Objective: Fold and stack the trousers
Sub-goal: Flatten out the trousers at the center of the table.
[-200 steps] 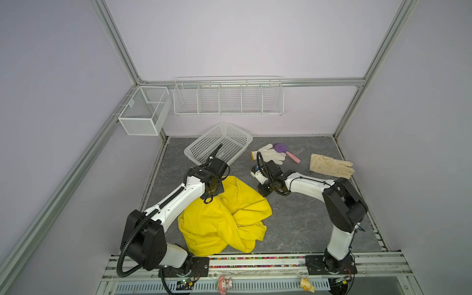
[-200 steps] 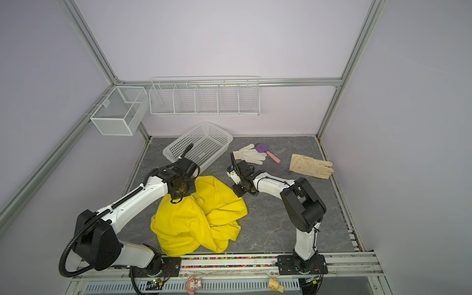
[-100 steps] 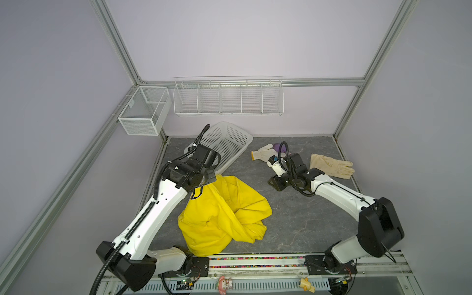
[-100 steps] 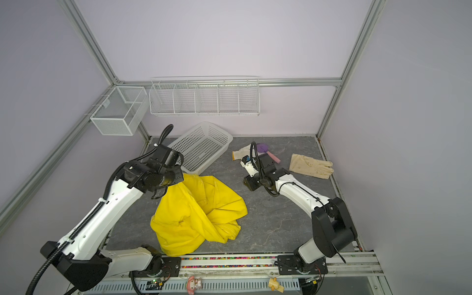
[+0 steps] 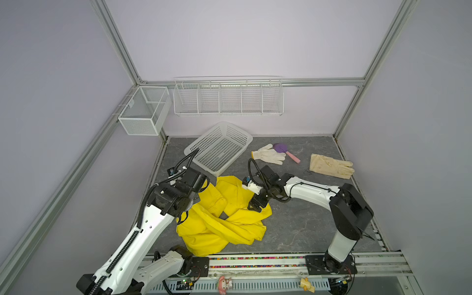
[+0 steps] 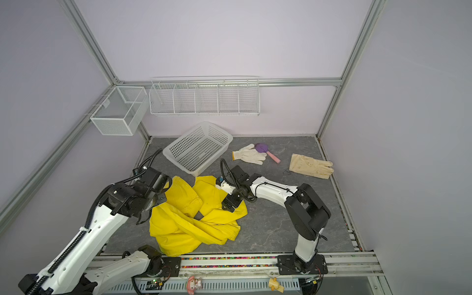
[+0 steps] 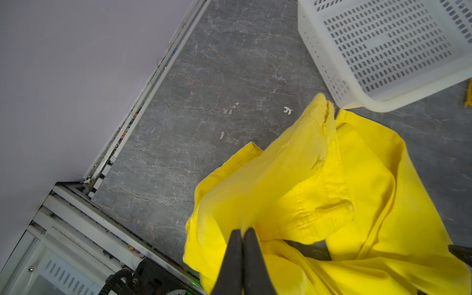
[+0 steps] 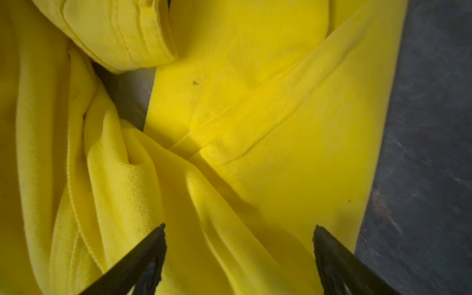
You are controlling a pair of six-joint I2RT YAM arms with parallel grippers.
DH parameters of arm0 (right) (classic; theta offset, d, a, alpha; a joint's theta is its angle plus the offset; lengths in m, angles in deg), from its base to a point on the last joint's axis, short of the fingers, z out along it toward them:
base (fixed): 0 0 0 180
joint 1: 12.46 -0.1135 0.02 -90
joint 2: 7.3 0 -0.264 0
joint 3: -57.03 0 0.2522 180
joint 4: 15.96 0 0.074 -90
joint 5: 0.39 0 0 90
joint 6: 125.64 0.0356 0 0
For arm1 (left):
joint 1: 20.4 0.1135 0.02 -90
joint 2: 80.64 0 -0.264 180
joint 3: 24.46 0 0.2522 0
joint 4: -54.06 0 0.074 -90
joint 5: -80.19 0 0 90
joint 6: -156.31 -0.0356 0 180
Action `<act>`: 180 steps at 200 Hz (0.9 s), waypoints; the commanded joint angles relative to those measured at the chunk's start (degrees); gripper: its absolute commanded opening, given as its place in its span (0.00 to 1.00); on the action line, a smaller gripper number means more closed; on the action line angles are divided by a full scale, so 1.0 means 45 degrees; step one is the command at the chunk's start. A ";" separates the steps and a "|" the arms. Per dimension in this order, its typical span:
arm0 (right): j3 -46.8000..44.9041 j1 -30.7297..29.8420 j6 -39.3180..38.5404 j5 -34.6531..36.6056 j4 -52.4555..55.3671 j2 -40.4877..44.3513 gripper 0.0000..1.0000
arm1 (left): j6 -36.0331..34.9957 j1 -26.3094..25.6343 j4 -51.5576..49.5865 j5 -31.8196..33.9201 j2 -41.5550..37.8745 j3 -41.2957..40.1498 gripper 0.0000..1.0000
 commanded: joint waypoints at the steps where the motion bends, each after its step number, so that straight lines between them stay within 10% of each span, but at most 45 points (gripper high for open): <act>1: -0.0653 -0.0468 -0.0952 0.0532 0.0473 0.0007 0.91 | 0.0676 0.0233 -0.0476 0.0485 -0.0482 -0.0476 0.00; 45: -0.1005 -0.1284 -0.1824 0.2949 0.1246 -0.0342 0.99 | 0.0535 0.0312 -0.0451 0.0736 -0.0421 -0.0788 0.00; 115: -0.1416 -0.0499 -0.0525 0.3058 0.2383 0.0206 0.17 | -0.0198 0.0361 0.0505 0.0381 -0.0081 -0.0495 0.00; 180: -0.1818 0.2594 0.1498 0.3371 0.4700 0.4433 0.07 | -0.0796 0.0361 0.0836 0.0580 0.0684 0.1361 0.00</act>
